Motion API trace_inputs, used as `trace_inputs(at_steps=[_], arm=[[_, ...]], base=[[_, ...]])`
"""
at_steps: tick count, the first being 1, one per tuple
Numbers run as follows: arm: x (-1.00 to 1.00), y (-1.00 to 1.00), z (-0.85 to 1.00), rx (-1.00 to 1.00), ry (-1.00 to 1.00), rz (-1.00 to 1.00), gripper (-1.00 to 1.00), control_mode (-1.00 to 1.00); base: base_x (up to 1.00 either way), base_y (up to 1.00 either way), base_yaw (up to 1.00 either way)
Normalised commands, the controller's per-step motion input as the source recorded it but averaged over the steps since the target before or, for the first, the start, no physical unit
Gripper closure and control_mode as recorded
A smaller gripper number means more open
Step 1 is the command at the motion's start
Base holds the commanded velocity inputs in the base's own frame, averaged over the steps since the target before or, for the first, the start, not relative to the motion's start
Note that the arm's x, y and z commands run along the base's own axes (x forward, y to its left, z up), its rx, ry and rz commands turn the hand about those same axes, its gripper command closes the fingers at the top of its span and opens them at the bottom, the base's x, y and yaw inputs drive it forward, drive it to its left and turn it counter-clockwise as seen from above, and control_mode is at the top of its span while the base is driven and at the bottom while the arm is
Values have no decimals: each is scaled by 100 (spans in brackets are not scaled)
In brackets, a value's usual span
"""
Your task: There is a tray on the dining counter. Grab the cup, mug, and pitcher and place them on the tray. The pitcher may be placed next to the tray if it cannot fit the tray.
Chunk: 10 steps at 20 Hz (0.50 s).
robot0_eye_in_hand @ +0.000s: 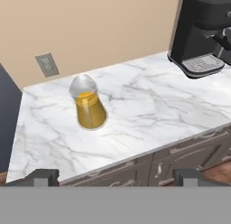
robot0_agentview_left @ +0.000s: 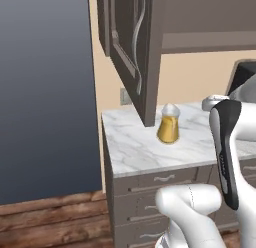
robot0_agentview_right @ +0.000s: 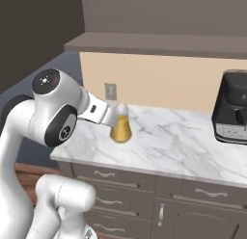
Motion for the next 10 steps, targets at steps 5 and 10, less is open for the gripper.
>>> trace_inputs(at_steps=[5, 10], arm=[[0, 0, 0, 0, 0, 0, -100, 100], [0, 0, 0, 0, 0, 0, -100, 100]], base=[[42, 6, 0], [40, 8, 0]])
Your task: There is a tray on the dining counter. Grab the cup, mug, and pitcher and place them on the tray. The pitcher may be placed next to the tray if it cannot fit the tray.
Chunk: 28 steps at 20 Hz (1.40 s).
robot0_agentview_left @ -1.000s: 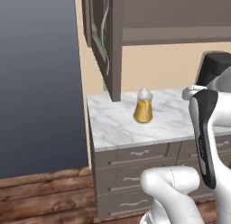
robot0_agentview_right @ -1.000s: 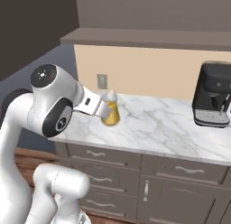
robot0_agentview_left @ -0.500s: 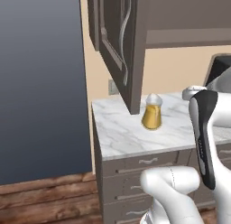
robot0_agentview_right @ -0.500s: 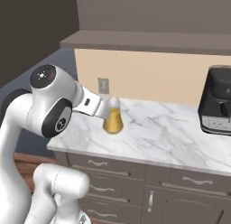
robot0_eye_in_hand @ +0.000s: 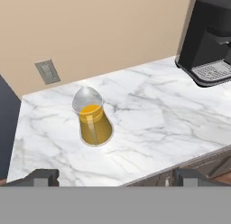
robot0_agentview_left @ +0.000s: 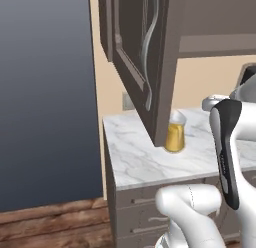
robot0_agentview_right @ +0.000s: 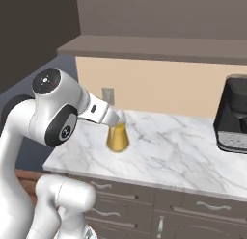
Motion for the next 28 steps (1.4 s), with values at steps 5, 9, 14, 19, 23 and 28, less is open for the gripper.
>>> trace_inputs(at_steps=[5, 9, 14, 19, 23, 28], arm=[[0, 0, 0, 0, 0, 0, -100, 100], [0, 0, 0, 0, 0, 0, -100, 100], [0, 0, 0, 0, 0, 0, -100, 100], [7, 0, -5, 0, 0, 0, -100, -100], [30, 12, -39, 0, 0, 0, -100, -100], [26, 24, -46, 0, 2, 0, -100, -100]], base=[[39, 7, 0], [40, 4, 0], [38, 0, 0], [28, 0, 0], [0, 0, 0], [0, 0, 0]])
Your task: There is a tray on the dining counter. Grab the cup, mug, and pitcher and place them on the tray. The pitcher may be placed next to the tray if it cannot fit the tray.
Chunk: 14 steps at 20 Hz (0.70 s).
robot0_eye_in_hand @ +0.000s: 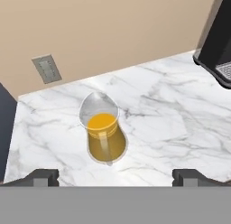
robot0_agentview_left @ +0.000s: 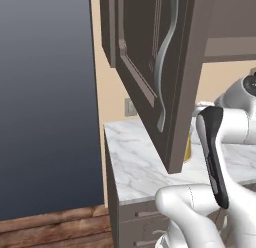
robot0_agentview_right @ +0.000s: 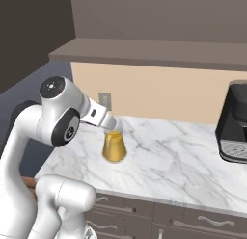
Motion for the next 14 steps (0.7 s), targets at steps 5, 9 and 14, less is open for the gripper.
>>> trace_inputs(at_steps=[5, 9, 14], arm=[[25, 22, -44, 0, 3, 0, -100, -100], [4, 10, -33, 4, 8, 0, -100, -100], [3, 6, -34, 3, 7, 0, -100, -100]], base=[[0, 0, 0], [0, 0, 0], [0, 0, 0]])
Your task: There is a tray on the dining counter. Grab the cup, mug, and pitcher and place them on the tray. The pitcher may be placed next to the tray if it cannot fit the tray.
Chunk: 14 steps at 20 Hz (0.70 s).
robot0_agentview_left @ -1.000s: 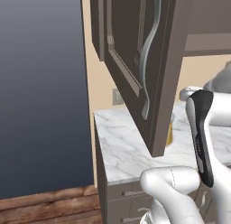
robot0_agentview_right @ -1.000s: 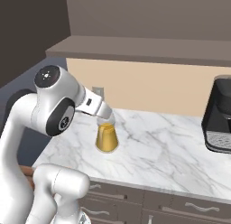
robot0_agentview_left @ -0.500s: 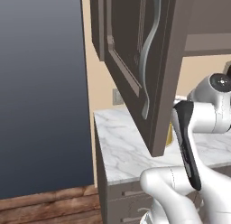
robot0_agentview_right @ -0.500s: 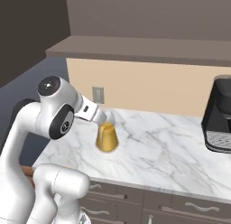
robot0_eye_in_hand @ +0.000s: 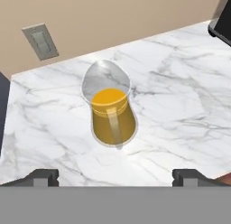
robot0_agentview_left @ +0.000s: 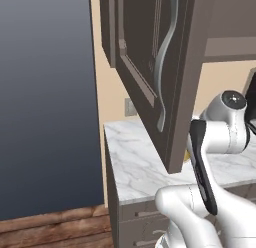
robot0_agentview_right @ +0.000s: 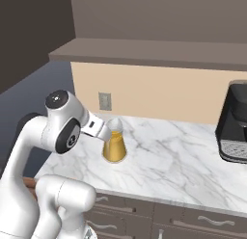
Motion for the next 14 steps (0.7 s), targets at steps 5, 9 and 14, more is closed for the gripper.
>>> trace_inputs(at_steps=[5, 9, 14], arm=[[9, 0, -41, 0, 0, 0, -100, -100], [17, 0, -36, 0, 0, 0, -100, -100], [20, 0, -24, 0, 0, 0, -100, -100]], base=[[0, 0, 0], [0, 0, 0], [0, 0, 0]])
